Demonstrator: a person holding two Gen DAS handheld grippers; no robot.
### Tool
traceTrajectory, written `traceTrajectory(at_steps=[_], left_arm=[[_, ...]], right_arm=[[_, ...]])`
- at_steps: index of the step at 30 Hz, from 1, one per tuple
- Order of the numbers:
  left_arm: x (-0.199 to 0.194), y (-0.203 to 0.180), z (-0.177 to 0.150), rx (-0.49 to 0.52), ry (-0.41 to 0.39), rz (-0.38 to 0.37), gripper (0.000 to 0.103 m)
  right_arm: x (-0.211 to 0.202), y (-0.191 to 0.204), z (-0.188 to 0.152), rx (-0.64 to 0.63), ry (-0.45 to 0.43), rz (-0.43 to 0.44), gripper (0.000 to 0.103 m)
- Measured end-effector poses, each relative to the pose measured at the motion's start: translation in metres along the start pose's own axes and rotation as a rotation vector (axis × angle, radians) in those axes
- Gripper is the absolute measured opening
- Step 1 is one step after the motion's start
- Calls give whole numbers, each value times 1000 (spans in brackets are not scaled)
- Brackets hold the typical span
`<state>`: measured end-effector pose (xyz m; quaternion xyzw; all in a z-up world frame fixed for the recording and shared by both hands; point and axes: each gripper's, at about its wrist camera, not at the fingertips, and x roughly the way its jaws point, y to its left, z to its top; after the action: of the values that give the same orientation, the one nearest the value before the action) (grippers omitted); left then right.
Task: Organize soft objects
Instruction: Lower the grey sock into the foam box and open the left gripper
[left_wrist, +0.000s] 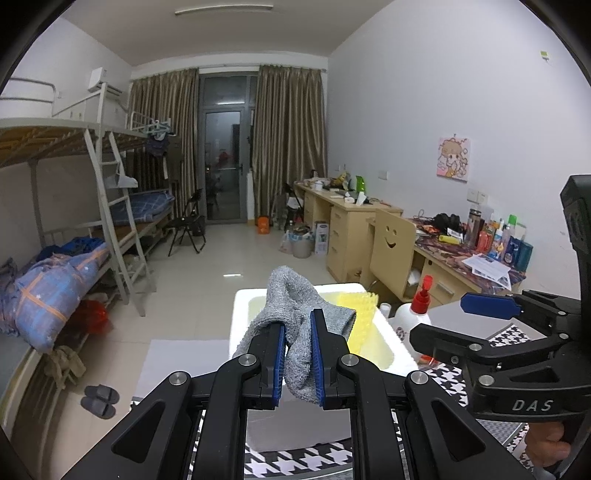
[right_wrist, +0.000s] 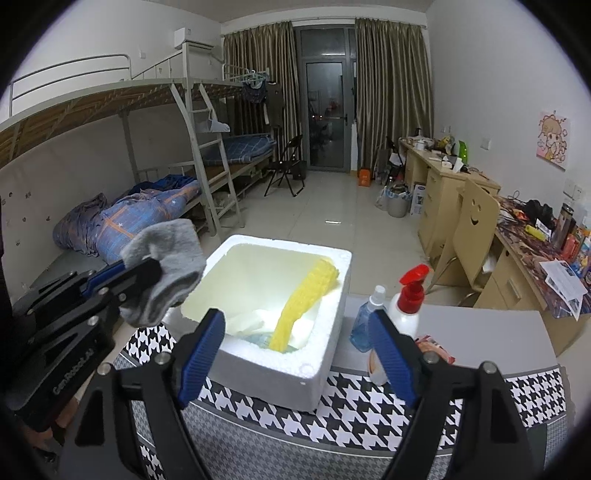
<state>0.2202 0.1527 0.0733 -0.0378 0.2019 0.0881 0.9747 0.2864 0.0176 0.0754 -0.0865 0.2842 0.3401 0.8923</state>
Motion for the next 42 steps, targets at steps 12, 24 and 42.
traceTrajectory(at_steps=[12,24,42], left_arm=[[18,-22,0,42,26,-50,14],[39,-36,-2,63,56,-83,14],[80,-52,-5,98,146,-100,16]], right_arm=[[-27,-23,-14,32,-26,-36,84],[-35,-44,-30,73,-4,-53,84],[-35,-62,-41,96,19,-54,84]])
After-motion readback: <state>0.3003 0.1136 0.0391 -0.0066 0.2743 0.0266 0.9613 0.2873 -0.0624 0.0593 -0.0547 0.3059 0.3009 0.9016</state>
